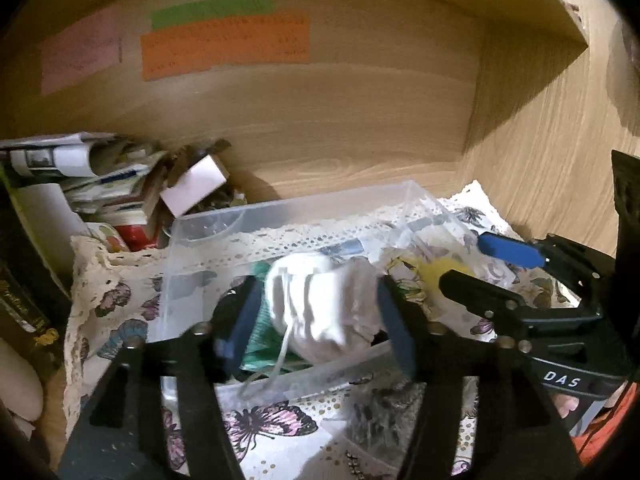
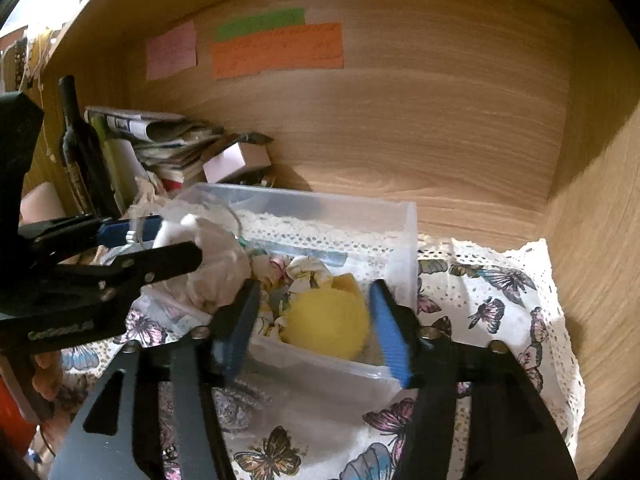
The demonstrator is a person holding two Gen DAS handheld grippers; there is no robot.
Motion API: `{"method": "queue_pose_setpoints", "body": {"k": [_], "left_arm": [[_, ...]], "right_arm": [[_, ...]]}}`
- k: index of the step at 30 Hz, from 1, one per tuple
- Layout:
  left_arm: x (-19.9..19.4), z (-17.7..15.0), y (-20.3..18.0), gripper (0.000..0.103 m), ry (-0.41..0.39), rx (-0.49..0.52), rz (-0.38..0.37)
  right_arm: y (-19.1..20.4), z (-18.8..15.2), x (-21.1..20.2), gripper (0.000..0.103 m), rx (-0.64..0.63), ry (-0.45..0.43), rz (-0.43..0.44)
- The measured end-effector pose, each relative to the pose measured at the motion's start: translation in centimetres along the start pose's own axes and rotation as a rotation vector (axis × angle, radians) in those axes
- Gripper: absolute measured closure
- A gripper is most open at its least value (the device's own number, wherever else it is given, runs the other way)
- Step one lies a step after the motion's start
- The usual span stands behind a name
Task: Organize soft objects
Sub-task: 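Carry the bag and ball into the box and open both tools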
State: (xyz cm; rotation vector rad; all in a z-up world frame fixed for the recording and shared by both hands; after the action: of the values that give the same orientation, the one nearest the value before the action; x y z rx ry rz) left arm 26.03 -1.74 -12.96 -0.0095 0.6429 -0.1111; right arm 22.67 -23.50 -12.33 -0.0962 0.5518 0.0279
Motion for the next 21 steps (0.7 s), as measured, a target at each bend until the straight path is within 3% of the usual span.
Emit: {"method": "queue_pose_setpoints", "body": {"k": [6, 9, 15, 21], "left_arm": [[-2.6, 0.8, 0.7, 0.012, -0.073, 0.002, 0.028], [-3.9, 1.0, 1.0, 0.004, -0.098, -0.002, 0.024], [-6.0, 0.2, 1.6, 0.000, -0.111, -0.013, 0.011], [-6.4, -2.5, 1.9, 0.000, -0.068, -0.013, 0.011]], "right_arm": [[-0.1, 1.3, -2.9, 0.019, 0.009, -0.080, -0.011], [0.3, 1.7, -4.3, 0.018, 0.000, -0.111, -0.011], [1.3, 1.3, -6.4, 0.002, -0.011, -0.147, 0.013], [2.9, -1.3, -5.9, 0.001, -0.033, -0.090, 0.043]]}}
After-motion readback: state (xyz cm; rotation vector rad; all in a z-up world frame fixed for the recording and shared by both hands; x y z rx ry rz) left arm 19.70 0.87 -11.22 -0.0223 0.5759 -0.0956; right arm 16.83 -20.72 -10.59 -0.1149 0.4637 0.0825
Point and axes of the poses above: each gripper's, at about its wrist camera, not at the fingertips, and x roughly the way its jaws point, y to its left, z to its top, the point moved 10 cm from there along x, roughly the way its jaws point, and after that the axes turned 1 degree about -y, right-handed, at the moved point
